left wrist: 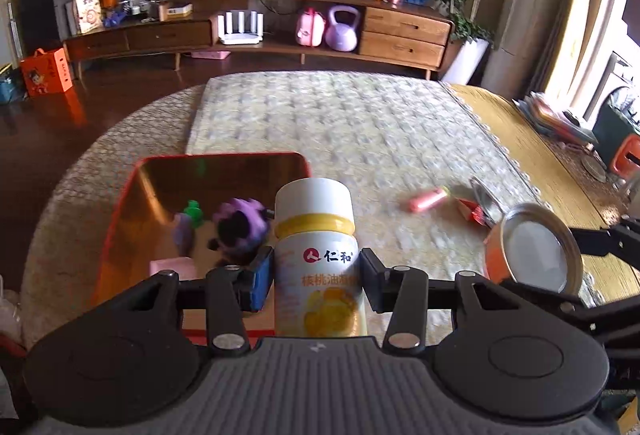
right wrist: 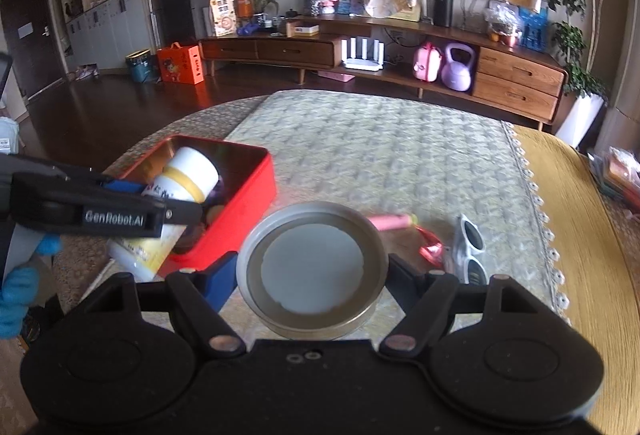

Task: Organize rigid objects
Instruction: 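Release the bottle into the red tin with the left tool while the right tool drops the lid in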

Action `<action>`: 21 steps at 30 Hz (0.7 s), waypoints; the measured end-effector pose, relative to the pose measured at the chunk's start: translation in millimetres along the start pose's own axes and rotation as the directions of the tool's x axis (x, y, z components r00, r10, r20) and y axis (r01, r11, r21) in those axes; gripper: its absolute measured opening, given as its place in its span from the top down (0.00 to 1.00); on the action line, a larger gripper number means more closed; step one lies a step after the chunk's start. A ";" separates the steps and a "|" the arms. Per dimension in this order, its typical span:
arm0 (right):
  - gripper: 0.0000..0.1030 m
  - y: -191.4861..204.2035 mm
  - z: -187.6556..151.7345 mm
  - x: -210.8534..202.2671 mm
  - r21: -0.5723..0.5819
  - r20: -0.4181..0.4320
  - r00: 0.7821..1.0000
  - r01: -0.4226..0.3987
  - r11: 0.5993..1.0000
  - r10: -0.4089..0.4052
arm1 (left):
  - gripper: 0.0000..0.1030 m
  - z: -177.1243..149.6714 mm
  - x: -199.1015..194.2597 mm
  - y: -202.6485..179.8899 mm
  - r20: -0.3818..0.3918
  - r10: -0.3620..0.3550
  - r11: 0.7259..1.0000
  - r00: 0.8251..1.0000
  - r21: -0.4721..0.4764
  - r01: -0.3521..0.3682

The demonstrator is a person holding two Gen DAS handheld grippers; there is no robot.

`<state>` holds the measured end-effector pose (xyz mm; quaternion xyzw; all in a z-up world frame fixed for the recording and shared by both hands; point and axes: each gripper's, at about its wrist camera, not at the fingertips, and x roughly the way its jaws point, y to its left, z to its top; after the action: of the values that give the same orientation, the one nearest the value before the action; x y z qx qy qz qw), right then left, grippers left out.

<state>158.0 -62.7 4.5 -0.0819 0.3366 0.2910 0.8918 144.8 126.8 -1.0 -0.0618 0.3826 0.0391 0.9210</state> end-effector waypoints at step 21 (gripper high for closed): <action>0.25 87.3 41.2 61.6 -0.147 0.000 0.997 -0.080 0.986 0.081 | 0.56 28.6 27.8 107.5 -0.009 0.187 0.981 0.982 -0.052 -0.188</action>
<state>167.9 51.3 0.2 -0.1330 0.3144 0.3509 0.8720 171.6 237.9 -9.7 -0.0499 0.3873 0.1357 0.9106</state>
